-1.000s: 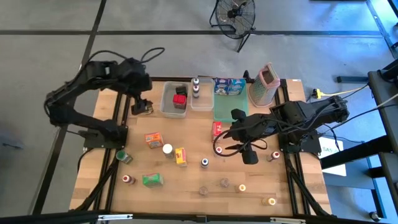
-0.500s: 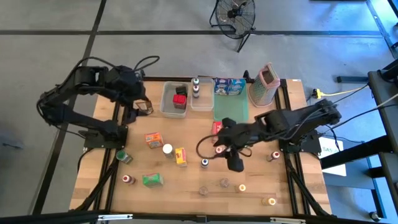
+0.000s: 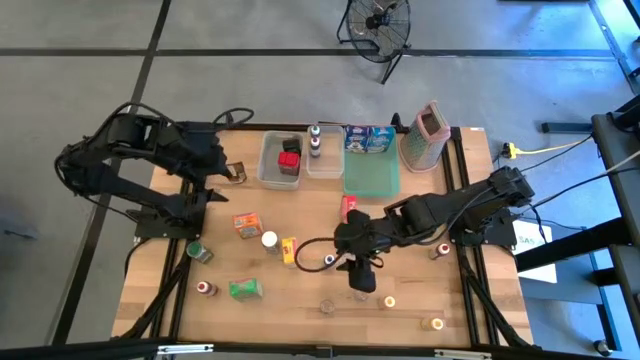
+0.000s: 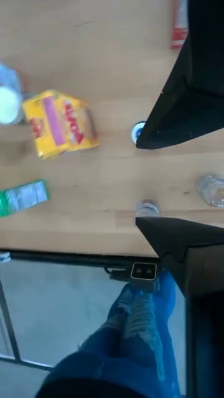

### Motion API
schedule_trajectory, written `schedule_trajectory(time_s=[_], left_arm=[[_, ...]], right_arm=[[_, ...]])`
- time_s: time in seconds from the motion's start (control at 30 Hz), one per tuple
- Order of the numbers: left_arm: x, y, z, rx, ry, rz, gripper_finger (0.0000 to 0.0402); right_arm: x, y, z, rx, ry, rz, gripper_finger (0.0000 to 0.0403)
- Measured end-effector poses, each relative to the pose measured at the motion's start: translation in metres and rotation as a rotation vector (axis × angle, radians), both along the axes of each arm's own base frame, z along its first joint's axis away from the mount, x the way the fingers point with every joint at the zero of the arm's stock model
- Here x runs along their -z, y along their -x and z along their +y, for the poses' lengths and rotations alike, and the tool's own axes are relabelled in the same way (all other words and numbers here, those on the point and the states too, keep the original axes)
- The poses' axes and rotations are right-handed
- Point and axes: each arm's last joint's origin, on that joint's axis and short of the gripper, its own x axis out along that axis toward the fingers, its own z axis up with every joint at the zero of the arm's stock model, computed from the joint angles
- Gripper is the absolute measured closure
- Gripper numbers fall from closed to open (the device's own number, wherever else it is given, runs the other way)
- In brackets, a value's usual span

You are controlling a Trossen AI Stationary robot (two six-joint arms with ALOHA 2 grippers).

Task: Pick & Place Kitchen Items
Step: Put the pink food coloring bottle into the transparent bin

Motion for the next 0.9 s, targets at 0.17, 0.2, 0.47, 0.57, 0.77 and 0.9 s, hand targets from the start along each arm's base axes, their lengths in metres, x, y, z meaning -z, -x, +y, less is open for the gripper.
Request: schedule_trajectory(time_s=[0.17, 0.2, 0.47, 0.57, 0.77, 0.9], left_arm=[[-0.001, 0.002, -0.003, 0.007, -0.008, -0.007, 0.0103], [-0.001, 0.002, -0.003, 0.003, -0.011, -0.007, 0.0103], [-0.001, 0.003, -0.008, 0.010, -0.027, -0.006, 0.0103], [-0.001, 0.003, -0.010, 0.021, -0.027, -0.007, 0.0103], [-0.001, 0.003, -0.012, 0.017, -0.058, -0.008, 0.0103], [-0.001, 0.003, -0.013, 0.016, -0.071, -0.009, 0.0103]], right_arm=[[0.007, 0.008, -0.005, 0.082, -0.008, 0.137, 0.0211], [0.009, 0.011, -0.006, 0.109, -0.008, 0.176, 0.0211], [0.013, 0.018, -0.009, 0.264, -0.029, 0.272, 0.0211], [0.013, 0.018, -0.009, 0.257, -0.049, 0.284, 0.0208], [0.015, 0.019, -0.008, 0.287, -0.078, 0.329, 0.0148], [0.025, 0.020, -0.010, 0.420, -0.043, 0.396, 0.0097]])
